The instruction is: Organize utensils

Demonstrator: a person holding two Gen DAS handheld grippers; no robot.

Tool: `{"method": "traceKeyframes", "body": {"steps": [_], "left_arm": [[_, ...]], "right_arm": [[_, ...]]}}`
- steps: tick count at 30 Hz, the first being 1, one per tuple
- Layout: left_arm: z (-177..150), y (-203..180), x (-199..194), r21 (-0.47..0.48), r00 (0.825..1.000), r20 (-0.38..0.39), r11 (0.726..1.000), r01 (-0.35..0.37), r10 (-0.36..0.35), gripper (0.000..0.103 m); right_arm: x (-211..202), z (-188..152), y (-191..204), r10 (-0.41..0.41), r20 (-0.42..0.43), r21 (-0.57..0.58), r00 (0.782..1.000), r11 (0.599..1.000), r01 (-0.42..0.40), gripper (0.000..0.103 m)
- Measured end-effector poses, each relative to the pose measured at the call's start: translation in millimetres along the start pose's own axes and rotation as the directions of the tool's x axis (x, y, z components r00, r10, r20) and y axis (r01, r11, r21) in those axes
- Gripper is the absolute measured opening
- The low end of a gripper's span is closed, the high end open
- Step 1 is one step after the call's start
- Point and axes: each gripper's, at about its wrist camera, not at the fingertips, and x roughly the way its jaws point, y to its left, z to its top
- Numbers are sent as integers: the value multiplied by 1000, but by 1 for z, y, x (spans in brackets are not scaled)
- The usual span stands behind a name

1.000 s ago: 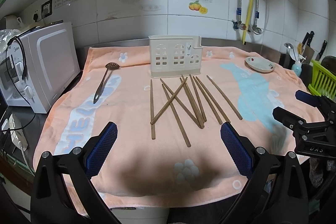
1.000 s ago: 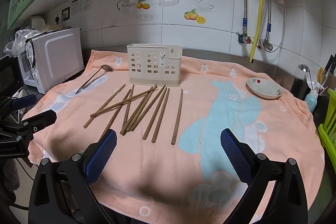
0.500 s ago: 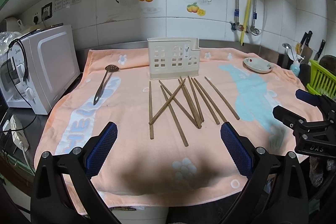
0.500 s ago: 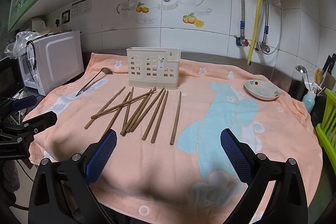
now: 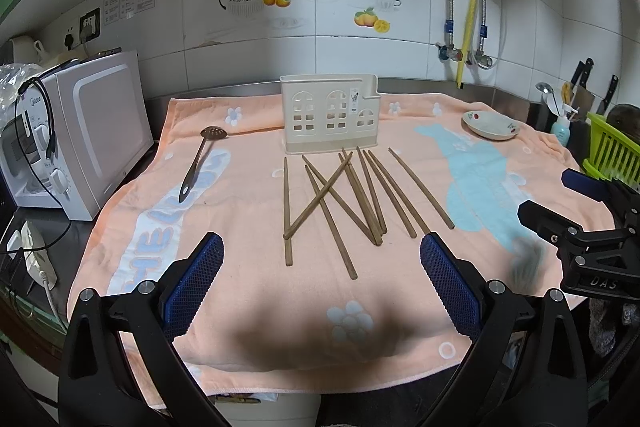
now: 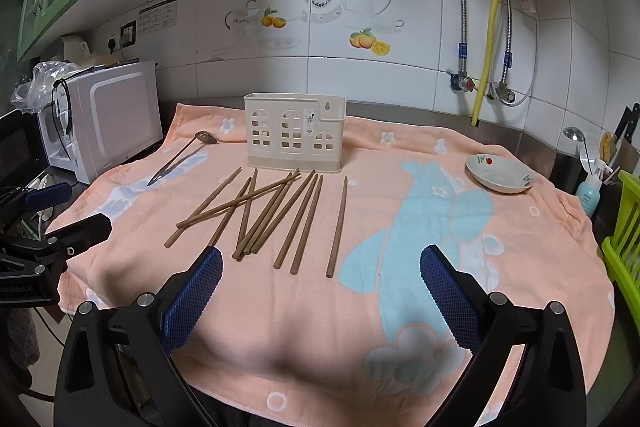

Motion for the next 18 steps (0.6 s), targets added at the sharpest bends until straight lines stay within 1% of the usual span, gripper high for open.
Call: {"method": "traceKeyframes", "body": {"steps": [18], "left_arm": [[-1, 0, 0, 1, 1000, -1, 1000, -1, 1, 97]], "right_arm": [[-1, 0, 1, 0, 0, -2, 1000, 1000, 0, 96]]}}
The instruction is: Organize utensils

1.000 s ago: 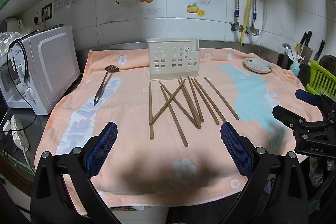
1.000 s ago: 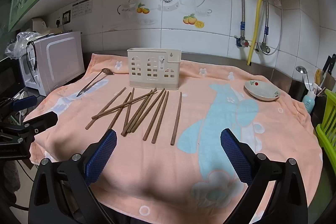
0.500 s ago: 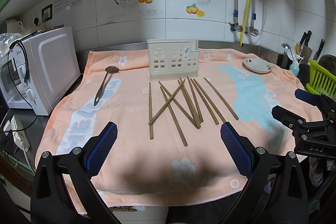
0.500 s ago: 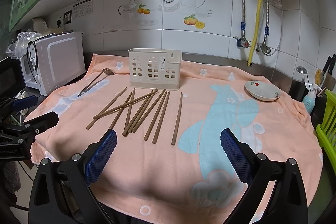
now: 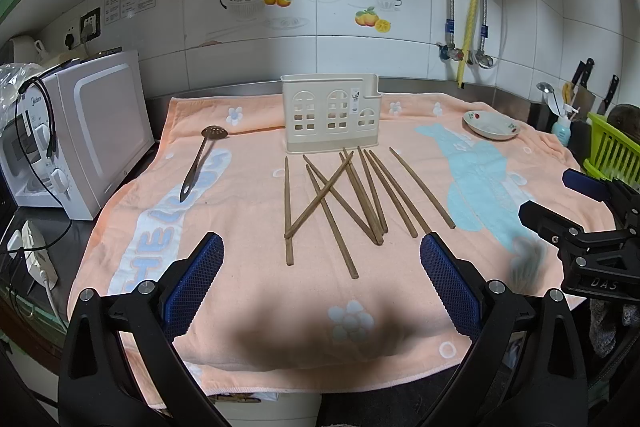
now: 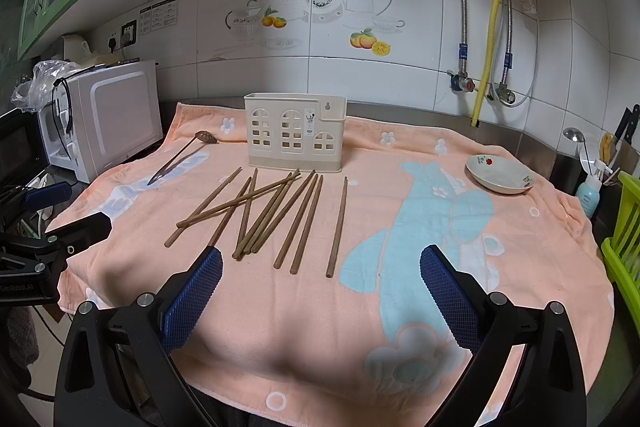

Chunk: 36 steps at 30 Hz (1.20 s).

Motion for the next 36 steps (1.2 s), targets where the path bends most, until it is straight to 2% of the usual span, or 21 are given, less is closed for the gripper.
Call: {"method": "traceKeyframes", "body": {"steps": [20, 36], "left_arm": [[2, 0, 5, 0, 1000, -14, 1000, -2, 2, 97], [2, 7, 20, -11, 999, -46, 1000, -8, 8, 97]], "right_arm": [[1, 1, 4, 4, -8, 0, 1000, 1000, -4, 96], [21, 0, 8, 17, -41, -3, 999, 1000, -18, 96]]}}
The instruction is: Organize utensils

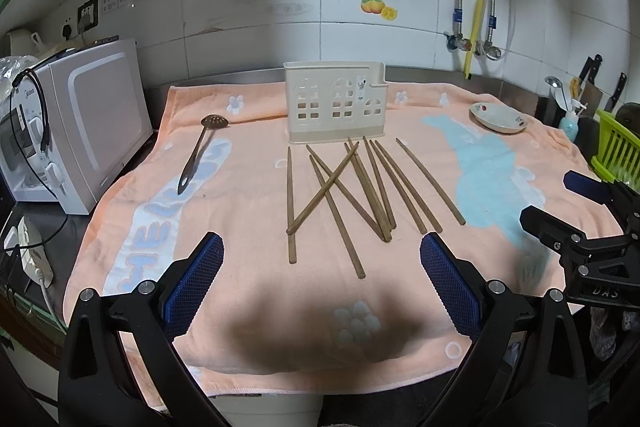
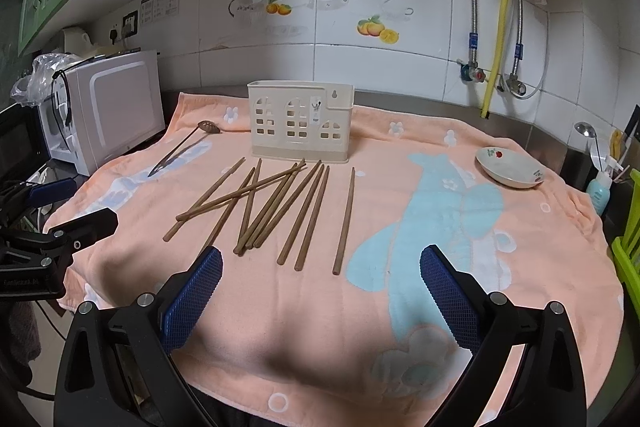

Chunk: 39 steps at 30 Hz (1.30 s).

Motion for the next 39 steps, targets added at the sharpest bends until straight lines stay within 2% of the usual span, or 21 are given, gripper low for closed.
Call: {"method": "traceKeyframes", "body": {"steps": [32, 39], "left_arm": [[17, 18, 84, -24, 990, -141, 1000, -7, 3, 97], [22, 22, 102, -16, 986, -169, 1000, -5, 2, 92]], "right_arm": [[80, 8, -9, 27, -158, 22, 987, 999, -24, 88], [99, 8, -17, 19, -193, 37, 981, 999, -13, 88]]}}
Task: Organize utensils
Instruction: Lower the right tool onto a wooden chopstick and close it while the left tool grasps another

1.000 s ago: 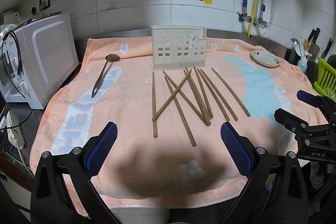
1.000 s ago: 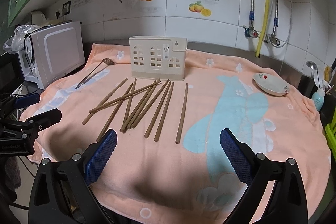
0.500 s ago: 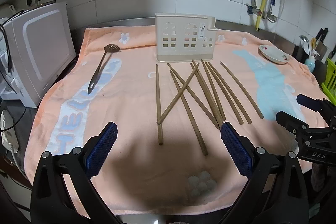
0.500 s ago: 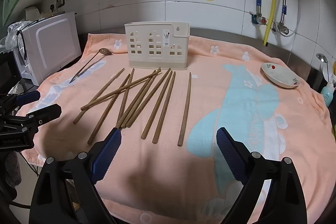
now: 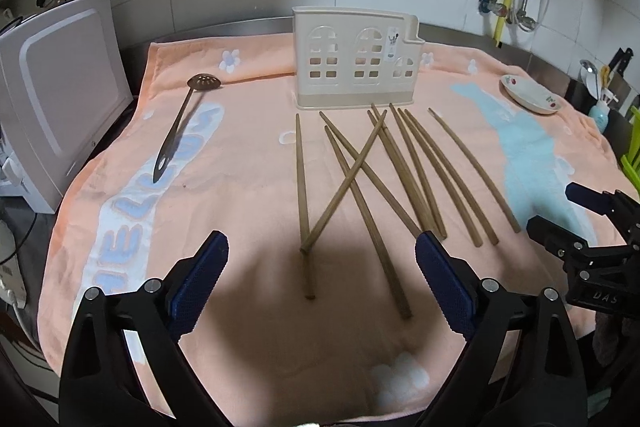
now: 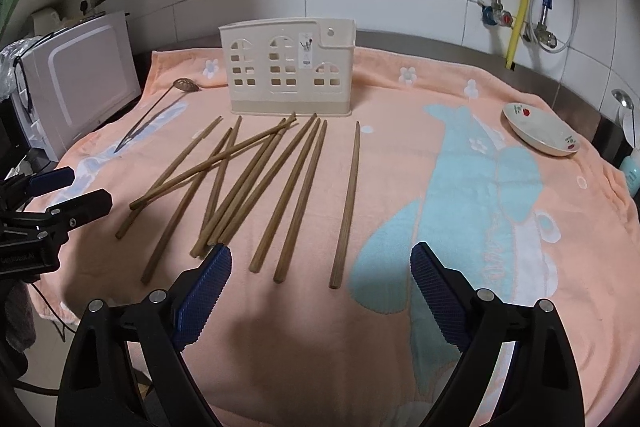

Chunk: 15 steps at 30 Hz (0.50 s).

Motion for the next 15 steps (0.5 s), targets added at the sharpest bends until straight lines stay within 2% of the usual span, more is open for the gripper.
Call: {"method": "traceKeyframes", "body": {"steps": [1, 3, 5, 10, 15], "left_arm": [[1, 1, 2, 2, 1000, -3, 1000, 0, 0, 91], [4, 2, 8, 3, 1000, -11, 1000, 2, -2, 90], [7, 3, 15, 10, 1000, -24, 1000, 1, -1, 84], [12, 10, 32, 5, 999, -54, 1000, 8, -8, 64], [12, 17, 46, 7, 996, -80, 1000, 28, -27, 49]], "right_arm": [[2, 0, -1, -2, -6, 2, 1000, 1000, 2, 87], [10, 2, -4, 10, -23, 13, 1000, 1000, -9, 80], [17, 3, -8, 13, -40, 29, 999, 1000, -12, 79], [32, 6, -11, 9, -72, 39, 997, 999, -6, 72], [46, 9, -15, 10, -95, 56, 995, 998, -5, 64]]}}
